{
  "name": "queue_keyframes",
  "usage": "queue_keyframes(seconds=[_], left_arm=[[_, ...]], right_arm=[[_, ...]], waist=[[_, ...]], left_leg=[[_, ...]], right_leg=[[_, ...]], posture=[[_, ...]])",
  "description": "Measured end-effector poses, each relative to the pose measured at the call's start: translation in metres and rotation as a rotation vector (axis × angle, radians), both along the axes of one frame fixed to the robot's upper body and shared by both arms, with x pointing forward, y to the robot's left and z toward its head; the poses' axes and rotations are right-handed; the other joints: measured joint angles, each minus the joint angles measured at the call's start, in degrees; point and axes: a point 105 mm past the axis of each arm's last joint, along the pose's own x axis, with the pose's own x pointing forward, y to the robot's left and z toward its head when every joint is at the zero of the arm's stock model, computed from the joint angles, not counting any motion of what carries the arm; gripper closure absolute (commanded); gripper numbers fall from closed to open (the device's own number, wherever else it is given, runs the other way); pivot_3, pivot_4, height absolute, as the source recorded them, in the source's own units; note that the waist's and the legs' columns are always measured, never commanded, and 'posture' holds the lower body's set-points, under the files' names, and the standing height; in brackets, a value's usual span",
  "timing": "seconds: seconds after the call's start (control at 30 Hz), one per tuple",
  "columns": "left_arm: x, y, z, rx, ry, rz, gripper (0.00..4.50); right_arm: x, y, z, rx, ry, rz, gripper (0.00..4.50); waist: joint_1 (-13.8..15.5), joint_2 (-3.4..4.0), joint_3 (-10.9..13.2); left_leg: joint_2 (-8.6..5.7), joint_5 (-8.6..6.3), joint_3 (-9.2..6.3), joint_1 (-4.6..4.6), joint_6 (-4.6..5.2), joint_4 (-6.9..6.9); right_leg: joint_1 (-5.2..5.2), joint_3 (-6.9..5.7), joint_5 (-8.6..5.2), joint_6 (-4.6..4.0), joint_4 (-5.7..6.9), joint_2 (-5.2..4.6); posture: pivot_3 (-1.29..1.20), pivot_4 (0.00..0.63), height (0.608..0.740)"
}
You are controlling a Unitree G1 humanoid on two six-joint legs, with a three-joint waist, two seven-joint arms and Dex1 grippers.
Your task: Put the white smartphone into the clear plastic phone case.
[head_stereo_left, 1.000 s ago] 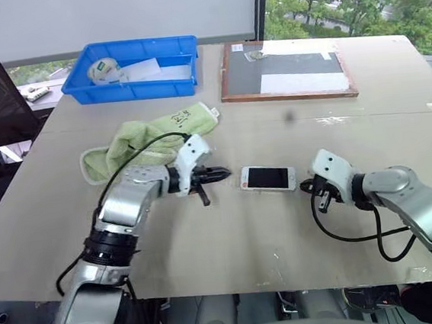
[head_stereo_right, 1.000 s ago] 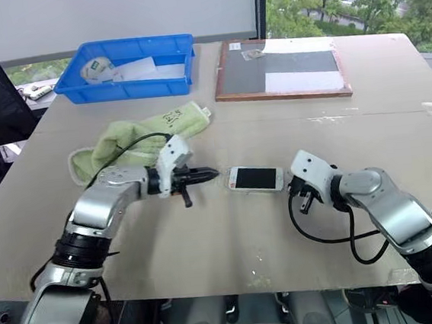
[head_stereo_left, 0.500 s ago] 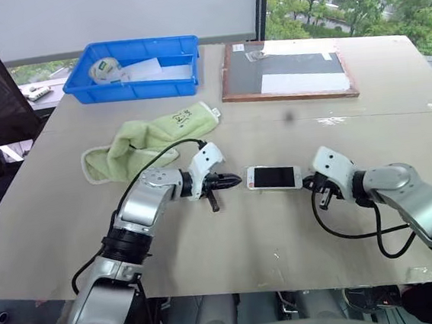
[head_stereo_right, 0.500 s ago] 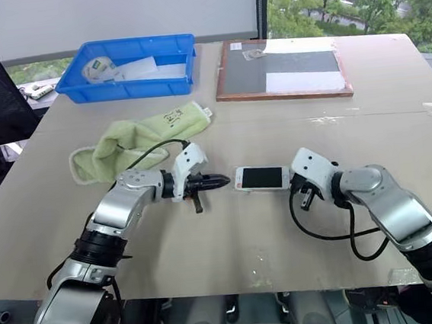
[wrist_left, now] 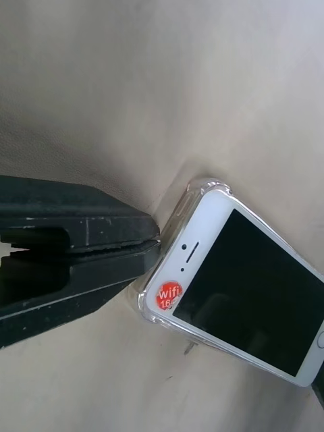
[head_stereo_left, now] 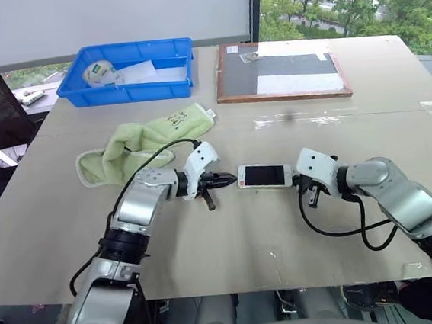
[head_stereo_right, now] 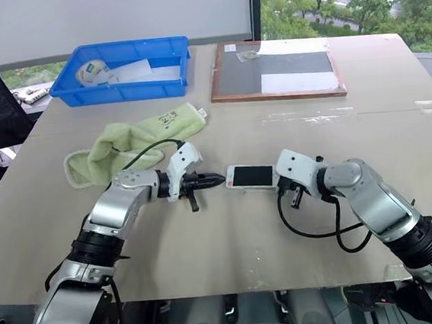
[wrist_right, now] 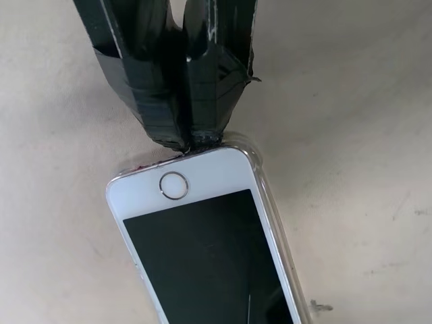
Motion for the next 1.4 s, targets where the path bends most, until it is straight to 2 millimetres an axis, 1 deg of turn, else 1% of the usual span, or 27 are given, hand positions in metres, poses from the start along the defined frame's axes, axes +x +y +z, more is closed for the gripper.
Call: queue_keyframes(seconds=[0.17,0.27,0.37,0.43,0.63,0.7,0.77,0.83,0.93,1.2,1.4], left_arm=[[-0.009,-0.014,-0.001,-0.034,0.035,-0.023,4.47],[-0.014,-0.018,-0.003,-0.045,0.059,-0.035,4.47],[-0.014,-0.018,-0.002,-0.046,0.062,-0.032,4.47],[-0.013,-0.014,-0.001,-0.039,0.055,-0.033,4.47],[-0.01,-0.013,0.002,-0.042,0.044,-0.047,4.47],[-0.009,-0.013,0.002,-0.043,0.04,-0.045,4.47],[-0.009,-0.014,0.002,-0.046,0.039,-0.045,4.47],[-0.009,-0.016,0.002,-0.051,0.039,-0.049,4.47],[-0.009,-0.016,0.002,-0.05,0.038,-0.05,4.47],[-0.007,-0.01,-0.001,-0.036,0.037,-0.036,4.47],[-0.005,-0.009,-0.001,-0.036,0.037,-0.029,4.47]], right_arm=[[-0.003,-0.019,0.002,-0.017,0.0,-0.002,4.5],[-0.004,-0.025,0.002,-0.029,0.001,0.004,4.5],[-0.004,-0.026,0.002,-0.033,-0.002,0.014,4.5],[-0.003,-0.028,0.002,-0.045,-0.012,0.023,4.5],[0.004,-0.048,0.006,-0.104,-0.034,-0.031,4.5],[0.006,-0.051,0.008,-0.115,-0.043,-0.044,4.5],[0.009,-0.049,0.013,-0.11,-0.058,-0.045,4.5],[0.011,-0.041,0.015,-0.09,-0.067,-0.035,4.5],[0.01,-0.028,0.009,-0.082,-0.06,-0.006,4.5],[0.012,-0.027,0.01,-0.087,-0.066,-0.015,4.5],[0.012,-0.019,0.007,-0.077,-0.063,0.001,4.5]], waist=[[1.03,0.0,0.0],[1.22,-0.01,0.01],[1.21,-0.01,0.01],[1.2,0.0,0.01],[1.1,0.0,0.01],[0.91,0.0,0.02],[0.68,0.0,0.02],[0.55,0.0,0.02],[0.57,0.0,0.02],[0.58,0.0,0.02],[0.51,0.0,0.02]], left_leg=[[-0.05,0.0,0.13,-0.13,0.0,0.0],[-0.1,0.0,0.14,-0.15,0.0,0.01],[-0.16,0.0,0.14,-0.13,0.01,0.02],[-0.14,0.0,0.14,-0.13,0.01,0.02],[-0.15,0.0,0.15,-0.14,0.0,0.02],[-0.14,0.0,0.15,-0.13,0.0,0.02],[-0.13,0.0,0.15,-0.13,0.0,0.02],[-0.1,0.0,0.16,-0.12,0.0,0.02],[-0.07,0.0,0.15,-0.13,0.0,0.01],[-0.06,0.0,0.19,-0.14,0.0,0.01],[-0.05,0.0,0.21,-0.1,0.0,0.02]], right_leg=[[-0.01,-0.05,-0.01,0.02,-0.09,-0.13],[-0.01,-0.02,-0.01,0.02,-0.13,-0.19],[-0.01,-0.02,-0.01,0.03,-0.11,-0.18],[-0.01,-0.05,-0.01,0.03,-0.11,-0.16],[-0.01,-0.04,-0.01,0.03,-0.11,-0.15],[-0.01,-0.03,-0.01,0.03,-0.1,-0.14],[-0.02,-0.03,-0.01,0.03,-0.1,-0.11],[-0.02,-0.01,-0.01,0.03,-0.1,-0.07],[-0.04,-0.03,-0.01,0.03,-0.09,-0.02],[-0.07,0.0,-0.01,0.03,-0.08,-0.03],[-0.07,0.02,-0.01,0.02,-0.04,-0.01]], posture=[[0.0,0.15,0.74],[0.0,0.15,0.74],[0.0,0.15,0.74],[0.0,0.15,0.74],[0.0,0.15,0.74],[0.0,0.15,0.74],[0.0,0.15,0.74],[0.0,0.15,0.74],[0.0,0.15,0.74],[0.0,0.15,0.74],[0.0,0.15,0.74]])
